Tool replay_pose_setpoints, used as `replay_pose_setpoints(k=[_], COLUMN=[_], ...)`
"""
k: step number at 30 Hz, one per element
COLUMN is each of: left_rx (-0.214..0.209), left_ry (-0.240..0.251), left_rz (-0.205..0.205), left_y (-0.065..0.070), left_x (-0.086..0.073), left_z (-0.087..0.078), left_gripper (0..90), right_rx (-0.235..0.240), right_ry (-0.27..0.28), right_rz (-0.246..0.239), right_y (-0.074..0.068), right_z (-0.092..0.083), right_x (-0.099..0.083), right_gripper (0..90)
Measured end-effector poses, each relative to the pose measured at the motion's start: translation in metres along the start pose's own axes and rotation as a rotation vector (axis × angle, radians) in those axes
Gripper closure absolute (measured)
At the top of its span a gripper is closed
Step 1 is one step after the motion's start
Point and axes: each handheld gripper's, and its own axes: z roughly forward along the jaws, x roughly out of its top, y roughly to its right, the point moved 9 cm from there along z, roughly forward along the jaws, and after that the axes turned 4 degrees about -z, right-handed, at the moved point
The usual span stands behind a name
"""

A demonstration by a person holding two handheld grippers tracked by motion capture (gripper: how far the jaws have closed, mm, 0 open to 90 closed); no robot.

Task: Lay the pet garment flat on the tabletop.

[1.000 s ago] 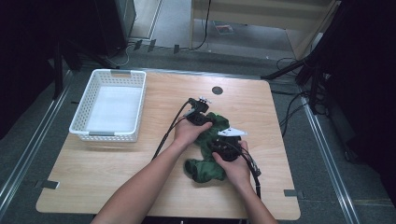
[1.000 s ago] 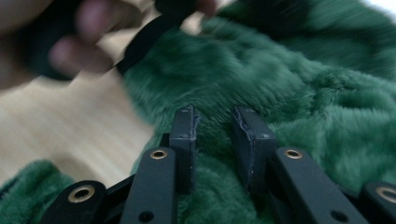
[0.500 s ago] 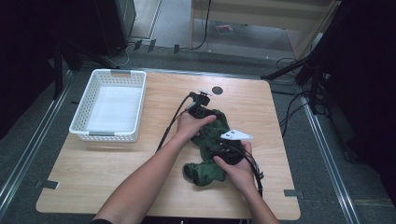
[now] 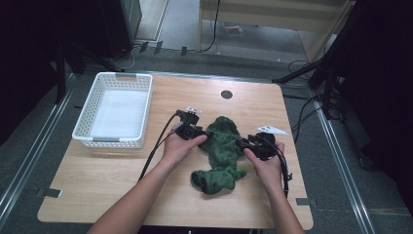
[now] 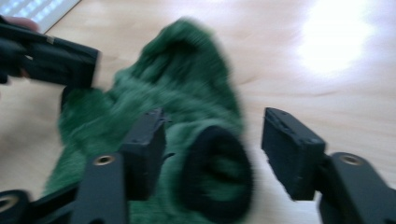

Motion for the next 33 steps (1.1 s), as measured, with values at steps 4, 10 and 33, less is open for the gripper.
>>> replay_pose_setpoints(k=[4, 10, 33], left_rx=[0.041, 0.091, 0.152], left_ry=[-0.021, -0.009, 0.194], left_rz=[0.046, 0.072, -0.056], left_y=[-0.001, -0.01, -0.052], left_x=[-0.011, -0.007, 0.052], left_z=[0.005, 0.006, -0.036], left_gripper=[62.9, 81.7, 35.9], right_rx=[-0.064, -0.049, -0.051], right_ry=[-0.078, -0.065, 0.078], right_rz=[-0.021, -0.032, -0.016], right_y=[0.0, 0.003, 0.0], right_z=[0.014, 0.032, 0.039], right_x=[-0.012, -0.016, 0.051], right_gripper=[53.0, 71.3, 37.0])
